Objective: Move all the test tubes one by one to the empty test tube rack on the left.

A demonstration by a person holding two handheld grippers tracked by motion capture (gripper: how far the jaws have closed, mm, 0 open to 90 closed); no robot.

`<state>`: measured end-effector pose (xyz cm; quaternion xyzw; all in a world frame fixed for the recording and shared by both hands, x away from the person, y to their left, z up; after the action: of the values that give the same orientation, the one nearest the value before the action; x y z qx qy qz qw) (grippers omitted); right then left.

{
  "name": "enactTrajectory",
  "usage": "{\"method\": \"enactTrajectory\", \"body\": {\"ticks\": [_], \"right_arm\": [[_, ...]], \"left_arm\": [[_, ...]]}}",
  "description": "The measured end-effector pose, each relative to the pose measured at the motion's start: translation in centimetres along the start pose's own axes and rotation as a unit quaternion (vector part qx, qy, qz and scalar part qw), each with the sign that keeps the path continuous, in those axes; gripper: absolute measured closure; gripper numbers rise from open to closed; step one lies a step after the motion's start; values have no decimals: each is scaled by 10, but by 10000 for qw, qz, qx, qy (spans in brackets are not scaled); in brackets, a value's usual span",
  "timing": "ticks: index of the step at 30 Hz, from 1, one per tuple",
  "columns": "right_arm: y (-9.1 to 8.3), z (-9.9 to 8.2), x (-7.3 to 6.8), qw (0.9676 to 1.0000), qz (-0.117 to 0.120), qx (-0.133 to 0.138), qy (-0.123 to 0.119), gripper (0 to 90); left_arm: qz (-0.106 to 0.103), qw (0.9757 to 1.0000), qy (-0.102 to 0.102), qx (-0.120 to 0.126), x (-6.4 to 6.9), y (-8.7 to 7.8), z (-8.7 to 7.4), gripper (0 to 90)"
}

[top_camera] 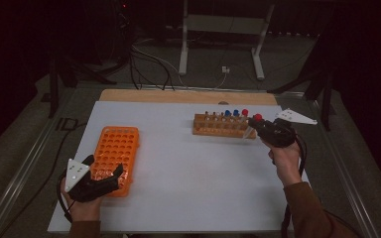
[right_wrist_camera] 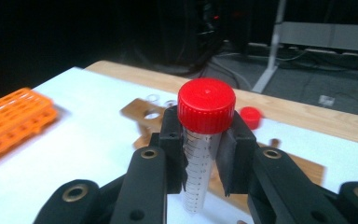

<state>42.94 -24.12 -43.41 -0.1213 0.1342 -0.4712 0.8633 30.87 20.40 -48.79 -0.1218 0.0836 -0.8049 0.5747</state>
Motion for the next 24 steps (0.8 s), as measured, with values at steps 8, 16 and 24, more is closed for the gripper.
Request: {"method": "enactTrajectory", "body": {"ticks": [8, 16, 24], "right_arm": [[5, 0, -40, 9982, 529, -171, -215, 745], [11, -1, -83, 9932, 1035, -329, -418, 744], [17, 4, -122, 9868, 1430, -374, -659, 744]], "left_arm": [[-448, 9984, 343, -46, 33, 14, 23, 7], [-1135, 9925, 456, -67, 72, 46, 45, 7], [-1684, 9844, 470, -176, 111, 65, 47, 7]]}}
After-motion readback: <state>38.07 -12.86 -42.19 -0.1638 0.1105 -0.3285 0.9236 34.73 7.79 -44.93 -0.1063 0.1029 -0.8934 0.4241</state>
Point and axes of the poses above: each handheld gripper's, and its own axes: y roughly forward along the jaws, z roughly out of its top, x roughly to its right, the point moved 9 cm from there along y, roughly forward along the jaws, and after that the axes turned 2 degrees about x, right-handed, at the moved point
